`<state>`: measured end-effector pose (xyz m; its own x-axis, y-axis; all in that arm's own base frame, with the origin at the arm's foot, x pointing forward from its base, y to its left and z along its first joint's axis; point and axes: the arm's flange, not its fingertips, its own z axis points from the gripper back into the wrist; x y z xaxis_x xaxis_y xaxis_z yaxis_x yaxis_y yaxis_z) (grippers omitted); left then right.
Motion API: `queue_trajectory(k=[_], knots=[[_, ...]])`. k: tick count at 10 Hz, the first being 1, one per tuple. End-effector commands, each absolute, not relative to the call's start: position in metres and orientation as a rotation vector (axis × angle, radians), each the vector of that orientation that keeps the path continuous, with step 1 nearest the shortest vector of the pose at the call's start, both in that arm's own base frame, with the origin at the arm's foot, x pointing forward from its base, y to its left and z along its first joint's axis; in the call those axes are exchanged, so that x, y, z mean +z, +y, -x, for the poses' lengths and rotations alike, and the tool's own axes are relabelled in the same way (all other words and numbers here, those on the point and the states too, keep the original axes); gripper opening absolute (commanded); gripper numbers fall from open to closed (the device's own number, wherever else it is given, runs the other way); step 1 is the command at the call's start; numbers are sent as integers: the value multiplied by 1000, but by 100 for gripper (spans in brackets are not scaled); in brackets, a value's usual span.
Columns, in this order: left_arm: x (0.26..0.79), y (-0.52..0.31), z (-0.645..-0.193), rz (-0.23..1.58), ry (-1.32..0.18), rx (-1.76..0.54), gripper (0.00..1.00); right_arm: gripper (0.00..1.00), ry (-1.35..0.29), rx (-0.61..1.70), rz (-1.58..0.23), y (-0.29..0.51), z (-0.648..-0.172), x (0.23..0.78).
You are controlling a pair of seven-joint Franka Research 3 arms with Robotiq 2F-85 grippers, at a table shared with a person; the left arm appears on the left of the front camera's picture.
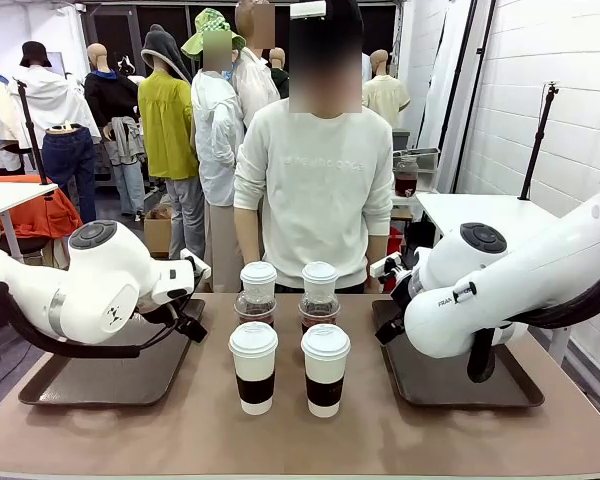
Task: Distribute the coffee onto the tray.
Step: Pick up one iced Americano and place it on the right Handle tray.
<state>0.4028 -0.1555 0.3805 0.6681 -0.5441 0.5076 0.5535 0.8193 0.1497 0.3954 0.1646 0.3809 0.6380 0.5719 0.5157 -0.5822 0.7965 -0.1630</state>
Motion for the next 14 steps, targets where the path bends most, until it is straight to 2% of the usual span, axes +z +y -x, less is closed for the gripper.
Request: queue_trajectory(k=[1, 7, 10, 12, 14], knots=[[415, -172, -397, -27, -584, -640, 100, 100, -580, 680, 5, 156, -384, 416], [496, -197, -370, -119, -669, -613, 100, 100, -648, 748, -51, 153, -355, 503], [523, -197, -355, -133, -706, -597, 100, 100, -674, 785, -42, 156, -342, 524], [537, -183, -351, -106, -719, -595, 100, 100, -683, 803, -71, 153, -342, 527], [557, -160, -341, 1, -712, -673, 100, 100, -721, 843, -127, 144, -334, 538]])
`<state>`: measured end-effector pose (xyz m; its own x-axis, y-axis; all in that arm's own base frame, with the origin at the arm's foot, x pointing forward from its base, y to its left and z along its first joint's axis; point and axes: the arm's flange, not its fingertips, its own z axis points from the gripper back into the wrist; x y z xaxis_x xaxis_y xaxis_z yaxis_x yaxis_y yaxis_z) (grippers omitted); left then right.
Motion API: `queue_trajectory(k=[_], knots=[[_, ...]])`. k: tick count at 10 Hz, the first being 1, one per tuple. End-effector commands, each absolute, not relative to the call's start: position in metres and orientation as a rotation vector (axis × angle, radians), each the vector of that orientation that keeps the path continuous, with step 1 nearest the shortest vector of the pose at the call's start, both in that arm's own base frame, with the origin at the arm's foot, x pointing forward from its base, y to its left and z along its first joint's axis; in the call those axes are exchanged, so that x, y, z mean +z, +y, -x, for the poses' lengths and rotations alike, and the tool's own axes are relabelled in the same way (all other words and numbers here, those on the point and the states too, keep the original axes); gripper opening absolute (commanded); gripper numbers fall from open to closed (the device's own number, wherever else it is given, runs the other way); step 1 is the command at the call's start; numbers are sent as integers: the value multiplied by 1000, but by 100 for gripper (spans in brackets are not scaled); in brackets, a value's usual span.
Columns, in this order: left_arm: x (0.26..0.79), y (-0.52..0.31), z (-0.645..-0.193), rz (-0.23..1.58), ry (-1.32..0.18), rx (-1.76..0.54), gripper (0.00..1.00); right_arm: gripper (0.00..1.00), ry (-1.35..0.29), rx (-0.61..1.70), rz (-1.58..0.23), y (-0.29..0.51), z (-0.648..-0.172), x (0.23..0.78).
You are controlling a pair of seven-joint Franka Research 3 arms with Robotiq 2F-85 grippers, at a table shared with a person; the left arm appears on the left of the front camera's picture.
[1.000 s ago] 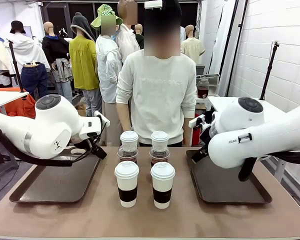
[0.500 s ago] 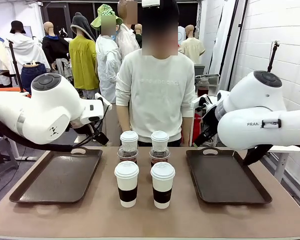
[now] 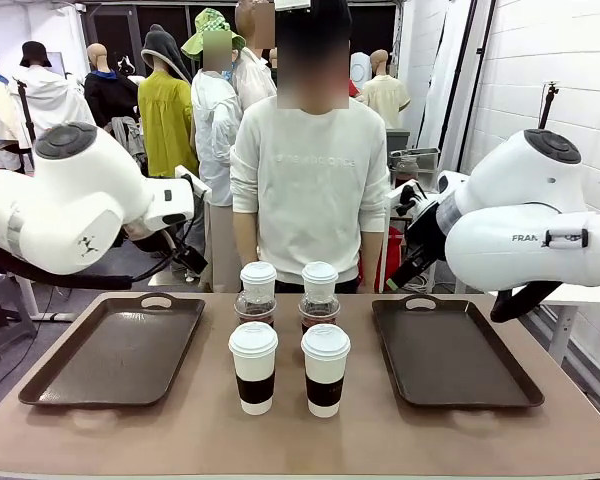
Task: Distribute the coffee onto the tray.
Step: Pick up one iced Americano and place it on the right Handle tray.
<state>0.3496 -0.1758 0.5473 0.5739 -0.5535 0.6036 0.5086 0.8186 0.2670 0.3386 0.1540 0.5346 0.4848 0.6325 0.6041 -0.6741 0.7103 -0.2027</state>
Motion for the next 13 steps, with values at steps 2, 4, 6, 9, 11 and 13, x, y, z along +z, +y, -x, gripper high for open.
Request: queue_trajectory(k=[2, 4, 6, 9, 11, 13], knots=[[565, -139, -335, 124, -692, -765, 100, 100, -770, 880, -201, 133, -328, 545], [573, -121, -326, 208, -694, -852, 100, 100, -827, 932, -247, 120, -325, 552], [585, -102, -314, 265, -737, -878, 100, 100, -860, 975, -310, 106, -327, 557], [583, -94, -310, 334, -813, -849, 100, 100, -891, 994, -336, 104, -334, 560], [581, -99, -311, 301, -815, -840, 100, 100, -873, 976, -301, 105, -336, 558], [594, -95, -311, 306, -795, -830, 100, 100, -873, 971, -299, 105, -336, 568]])
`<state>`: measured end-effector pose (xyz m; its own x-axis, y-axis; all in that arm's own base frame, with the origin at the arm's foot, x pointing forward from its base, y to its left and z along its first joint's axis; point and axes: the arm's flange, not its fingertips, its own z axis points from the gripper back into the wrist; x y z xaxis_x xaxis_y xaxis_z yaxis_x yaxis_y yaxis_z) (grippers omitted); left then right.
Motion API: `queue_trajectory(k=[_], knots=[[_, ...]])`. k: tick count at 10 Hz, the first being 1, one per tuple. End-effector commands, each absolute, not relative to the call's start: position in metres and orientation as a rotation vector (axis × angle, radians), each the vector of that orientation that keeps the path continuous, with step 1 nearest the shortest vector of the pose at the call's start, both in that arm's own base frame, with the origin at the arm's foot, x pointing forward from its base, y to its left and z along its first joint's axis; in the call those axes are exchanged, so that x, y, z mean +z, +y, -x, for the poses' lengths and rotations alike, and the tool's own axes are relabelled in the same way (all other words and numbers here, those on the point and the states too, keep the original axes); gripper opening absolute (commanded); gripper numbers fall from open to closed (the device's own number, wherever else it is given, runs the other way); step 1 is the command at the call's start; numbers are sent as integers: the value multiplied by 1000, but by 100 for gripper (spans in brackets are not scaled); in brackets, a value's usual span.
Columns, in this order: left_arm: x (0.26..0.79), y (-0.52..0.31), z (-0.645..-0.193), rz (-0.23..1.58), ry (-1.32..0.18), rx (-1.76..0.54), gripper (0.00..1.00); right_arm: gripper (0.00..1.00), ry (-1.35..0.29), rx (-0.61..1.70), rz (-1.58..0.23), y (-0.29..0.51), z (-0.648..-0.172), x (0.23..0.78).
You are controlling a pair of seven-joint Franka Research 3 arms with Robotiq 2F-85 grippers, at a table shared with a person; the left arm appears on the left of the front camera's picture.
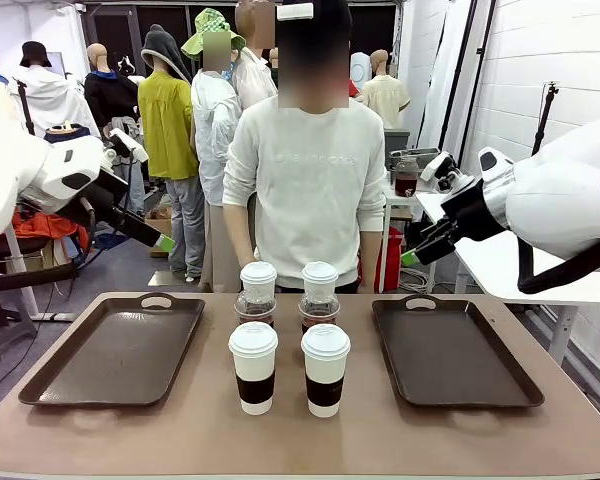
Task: Distribute the coffee onto the tray.
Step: Pick up one iced Americano and place it on the right Handle tray.
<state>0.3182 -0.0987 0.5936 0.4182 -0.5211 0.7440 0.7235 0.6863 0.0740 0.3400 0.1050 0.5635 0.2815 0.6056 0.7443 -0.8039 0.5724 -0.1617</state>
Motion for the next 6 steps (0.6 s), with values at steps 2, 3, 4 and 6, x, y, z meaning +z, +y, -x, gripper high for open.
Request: queue_trajectory(k=[2, 3, 4, 6], knots=[[594, -95, -311, 306, -795, -830, 100, 100, -873, 971, -299, 105, -336, 568], [594, -95, -311, 306, -795, -830, 100, 100, -873, 971, -299, 105, -336, 568], [594, -95, -311, 306, -795, -830, 100, 100, -873, 971, -299, 105, -336, 568], [594, -95, -311, 306, -795, -830, 100, 100, -873, 971, -299, 105, -336, 568]])
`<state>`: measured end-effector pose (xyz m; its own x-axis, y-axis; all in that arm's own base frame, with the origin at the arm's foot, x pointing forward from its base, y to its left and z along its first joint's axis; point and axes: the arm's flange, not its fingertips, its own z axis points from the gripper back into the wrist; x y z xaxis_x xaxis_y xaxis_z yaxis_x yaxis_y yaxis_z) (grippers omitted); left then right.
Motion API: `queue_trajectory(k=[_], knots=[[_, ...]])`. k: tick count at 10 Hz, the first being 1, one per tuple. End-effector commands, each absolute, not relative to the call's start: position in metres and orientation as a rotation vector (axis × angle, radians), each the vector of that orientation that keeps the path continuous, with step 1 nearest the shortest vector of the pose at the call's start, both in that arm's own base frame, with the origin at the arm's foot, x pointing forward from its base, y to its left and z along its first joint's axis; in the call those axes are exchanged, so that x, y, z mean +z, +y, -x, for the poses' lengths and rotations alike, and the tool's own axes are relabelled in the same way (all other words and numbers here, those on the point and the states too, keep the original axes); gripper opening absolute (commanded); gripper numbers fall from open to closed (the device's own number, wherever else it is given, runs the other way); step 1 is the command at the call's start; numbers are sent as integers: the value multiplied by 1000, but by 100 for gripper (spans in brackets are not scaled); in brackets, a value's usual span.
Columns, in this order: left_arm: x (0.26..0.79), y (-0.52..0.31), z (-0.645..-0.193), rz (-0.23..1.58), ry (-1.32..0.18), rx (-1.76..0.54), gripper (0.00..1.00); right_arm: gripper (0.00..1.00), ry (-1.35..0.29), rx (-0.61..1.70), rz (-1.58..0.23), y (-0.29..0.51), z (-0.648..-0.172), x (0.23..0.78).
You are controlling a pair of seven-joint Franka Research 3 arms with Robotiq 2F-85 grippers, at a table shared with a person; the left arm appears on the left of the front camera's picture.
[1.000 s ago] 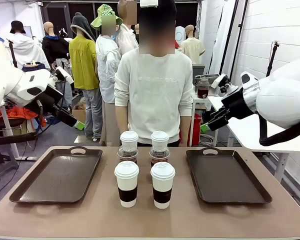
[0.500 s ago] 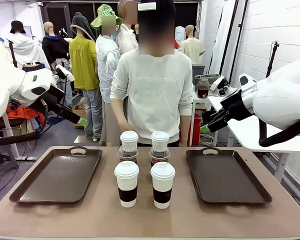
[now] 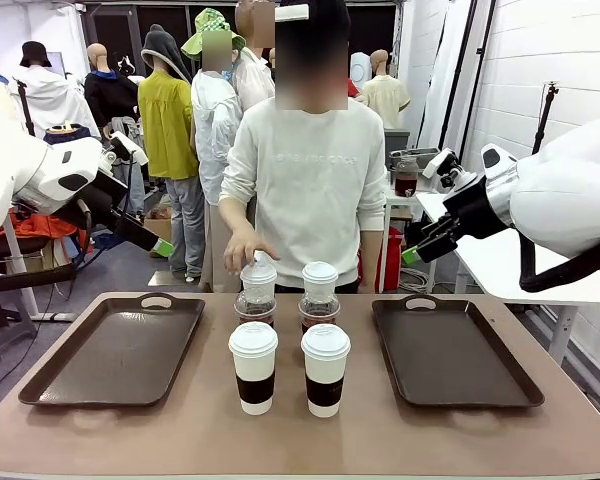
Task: Distribute the coffee onto the tray.
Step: Pick up one iced Americano and place it on the right Handle tray.
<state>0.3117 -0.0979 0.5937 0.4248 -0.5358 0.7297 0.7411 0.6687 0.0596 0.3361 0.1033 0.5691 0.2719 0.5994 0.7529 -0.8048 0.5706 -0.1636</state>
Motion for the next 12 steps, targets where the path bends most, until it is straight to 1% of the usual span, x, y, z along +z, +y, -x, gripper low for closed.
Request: queue_trajectory(k=[1, 6, 7, 9, 12], knots=[[594, -95, -311, 306, -795, -830, 100, 100, -873, 971, -299, 105, -336, 568], [594, -95, -311, 306, -795, -830, 100, 100, -873, 971, -299, 105, -336, 568], [594, -95, -311, 306, -795, -830, 100, 100, -876, 961, -272, 103, -336, 569], [594, -95, -311, 306, -795, -830, 100, 100, -811, 1007, -238, 96, -346, 583], [594, -95, -311, 306, -795, -830, 100, 100, -708, 1129, -278, 79, -368, 597]])
